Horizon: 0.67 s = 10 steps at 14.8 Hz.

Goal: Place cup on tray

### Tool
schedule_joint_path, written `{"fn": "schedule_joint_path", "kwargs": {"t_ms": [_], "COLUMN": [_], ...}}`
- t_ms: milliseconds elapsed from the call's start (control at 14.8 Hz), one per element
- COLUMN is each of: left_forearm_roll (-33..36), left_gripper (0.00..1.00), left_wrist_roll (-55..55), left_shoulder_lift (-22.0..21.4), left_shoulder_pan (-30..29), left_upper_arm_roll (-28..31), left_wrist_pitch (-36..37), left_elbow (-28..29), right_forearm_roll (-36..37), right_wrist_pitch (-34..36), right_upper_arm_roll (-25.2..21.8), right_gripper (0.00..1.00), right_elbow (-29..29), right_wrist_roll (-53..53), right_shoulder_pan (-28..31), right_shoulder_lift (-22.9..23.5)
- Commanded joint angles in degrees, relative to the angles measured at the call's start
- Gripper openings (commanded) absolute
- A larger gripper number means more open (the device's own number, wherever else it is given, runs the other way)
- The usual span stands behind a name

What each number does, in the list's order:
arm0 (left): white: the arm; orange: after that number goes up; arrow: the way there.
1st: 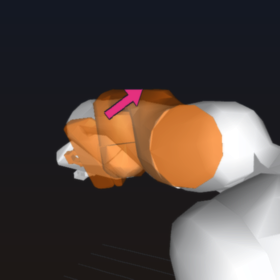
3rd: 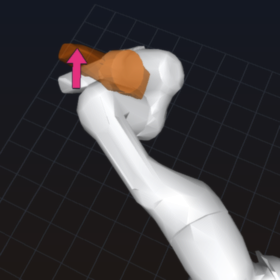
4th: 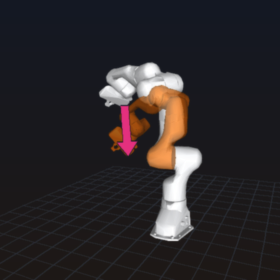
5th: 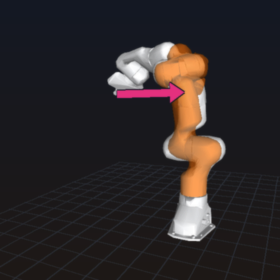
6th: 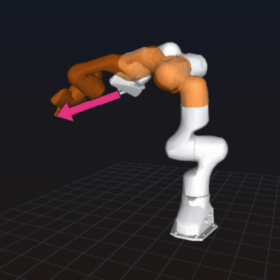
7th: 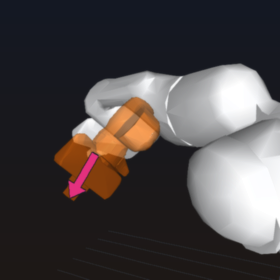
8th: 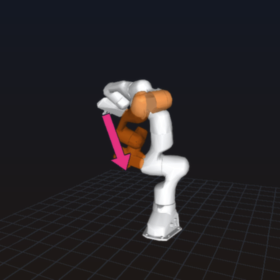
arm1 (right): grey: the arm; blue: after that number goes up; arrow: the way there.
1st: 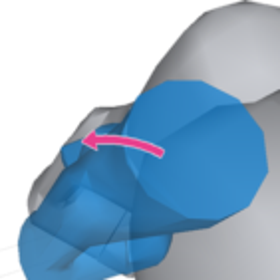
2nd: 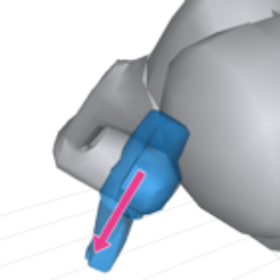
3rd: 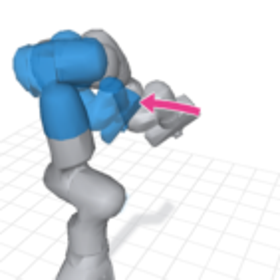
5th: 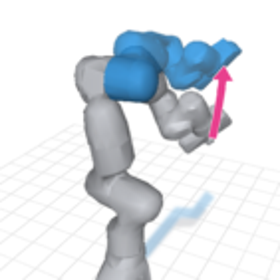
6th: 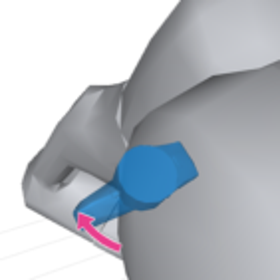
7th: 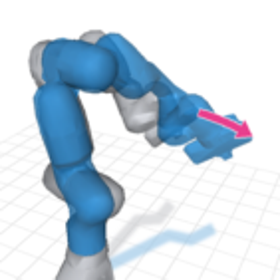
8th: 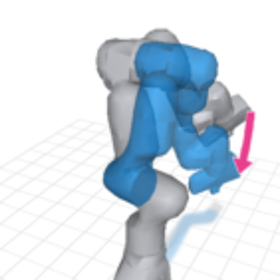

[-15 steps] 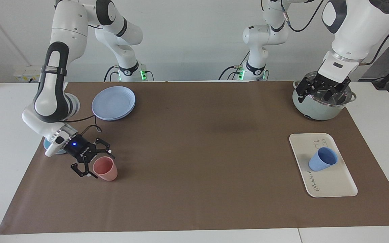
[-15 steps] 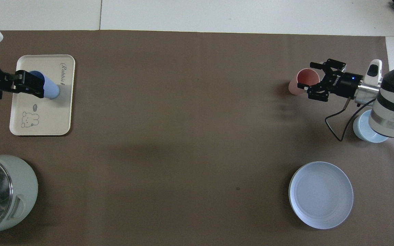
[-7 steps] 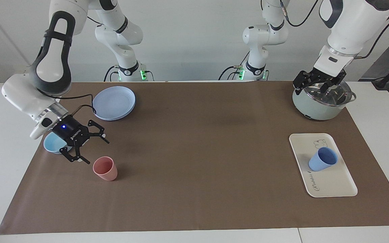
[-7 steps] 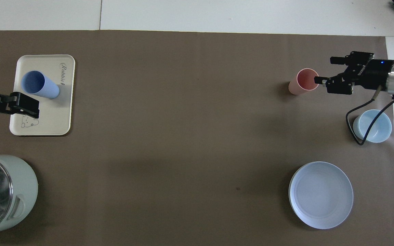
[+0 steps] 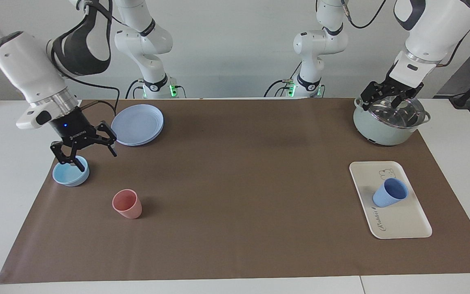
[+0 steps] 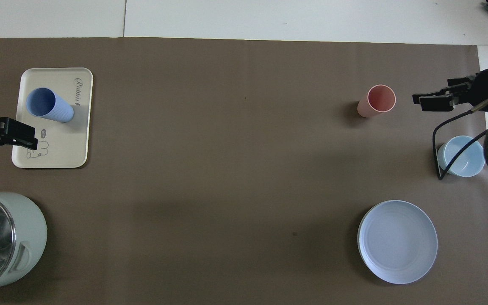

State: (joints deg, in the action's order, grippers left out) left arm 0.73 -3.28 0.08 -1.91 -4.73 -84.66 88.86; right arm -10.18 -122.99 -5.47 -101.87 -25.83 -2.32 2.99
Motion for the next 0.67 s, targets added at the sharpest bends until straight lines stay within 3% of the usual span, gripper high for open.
{"fn": "schedule_joint_path", "kwargs": {"t_ms": [0,337,472,607], "left_forearm_roll": [-0.8,-0.8,-0.8,-0.8], "left_gripper": [1.00,1.00,1.00,1.00], "left_wrist_roll": [0.9,1.0,1.0,1.0], "left_shoulder_lift": [-2.4,-3.0,-3.0,-3.0], "left_shoulder_pan": [-0.6,-2.1,-2.1,-2.1], "left_upper_arm_roll": [0.2,0.3,0.5,0.5], "left_wrist_pitch": [-1.0,-0.9,-0.9,-1.5], "left_elbow": [2.3,2.2,2.2,2.2], "right_forearm_roll": [8.9,8.9,9.2,11.9], "right_wrist_pitch": [6.6,30.4,37.4,39.1], "right_upper_arm_roll": [0.3,-0.3,-0.3,0.1], "right_gripper": [1.00,1.00,1.00,1.00], "right_elbow": [-0.3,11.6,14.3,13.2], "right_wrist_roll": [15.2,26.3,26.6,26.3], "right_shoulder_pan": [-1.7,1.1,1.8,1.6], "right_shoulder_lift": [-3.1,-3.9,-4.0,-5.3]}}
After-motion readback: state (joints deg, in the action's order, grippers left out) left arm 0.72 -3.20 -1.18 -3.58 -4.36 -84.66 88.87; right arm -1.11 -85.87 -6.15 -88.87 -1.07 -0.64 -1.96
